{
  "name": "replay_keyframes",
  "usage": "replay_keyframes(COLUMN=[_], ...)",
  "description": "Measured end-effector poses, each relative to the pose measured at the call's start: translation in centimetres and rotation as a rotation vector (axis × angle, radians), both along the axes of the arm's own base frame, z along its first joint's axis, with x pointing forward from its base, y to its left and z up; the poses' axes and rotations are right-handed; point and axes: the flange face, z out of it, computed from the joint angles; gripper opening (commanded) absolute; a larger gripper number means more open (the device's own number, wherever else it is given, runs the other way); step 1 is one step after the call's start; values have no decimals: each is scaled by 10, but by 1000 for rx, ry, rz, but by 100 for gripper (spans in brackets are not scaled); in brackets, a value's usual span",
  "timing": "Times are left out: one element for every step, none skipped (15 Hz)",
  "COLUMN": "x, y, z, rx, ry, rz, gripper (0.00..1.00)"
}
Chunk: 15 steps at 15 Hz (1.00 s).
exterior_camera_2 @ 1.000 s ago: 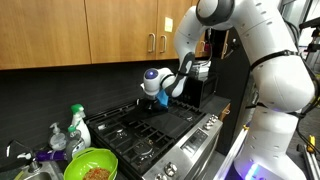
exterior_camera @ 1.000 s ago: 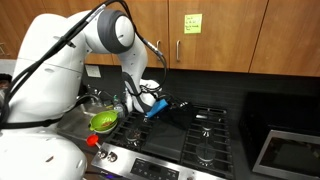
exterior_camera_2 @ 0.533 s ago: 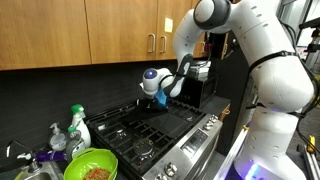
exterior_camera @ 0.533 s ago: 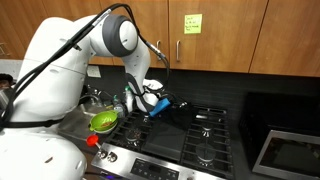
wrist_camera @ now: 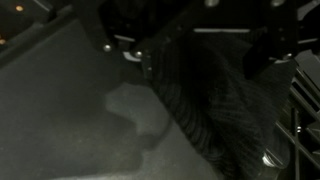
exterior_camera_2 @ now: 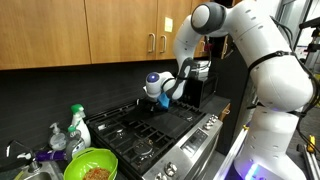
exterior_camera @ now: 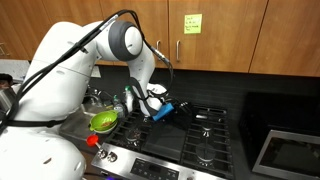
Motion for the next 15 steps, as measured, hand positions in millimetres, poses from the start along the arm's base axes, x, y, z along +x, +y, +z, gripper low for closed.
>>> replay_keyframes(x=[0, 0, 0, 1, 2, 2, 3, 3, 4, 4, 5, 6, 6, 7, 7], y=[-1, -1, -1, -2, -2, -3, -3, -4, -4, -5, -6, -7, -8, -9, -9], z=[-3, -5, -6, -6, -5, -4, -4, -3, -3, -2, -1, -1, 0, 0, 0], rx=[2, 4, 6, 9, 11, 13, 13, 13, 14, 15, 17, 17, 18, 20, 20], ry=[3, 5, 6, 4, 0, -2, -4, -5, -6, -8, -11, -13, -15, -16, -16], rz=[-1, -2, -2, -2, -2, -2, -3, -3, -4, -6, -8, -10, -11, -12, -14], gripper=[52, 44, 34, 28, 21, 12, 6, 2, 0, 0, 0, 1, 27, 29, 32])
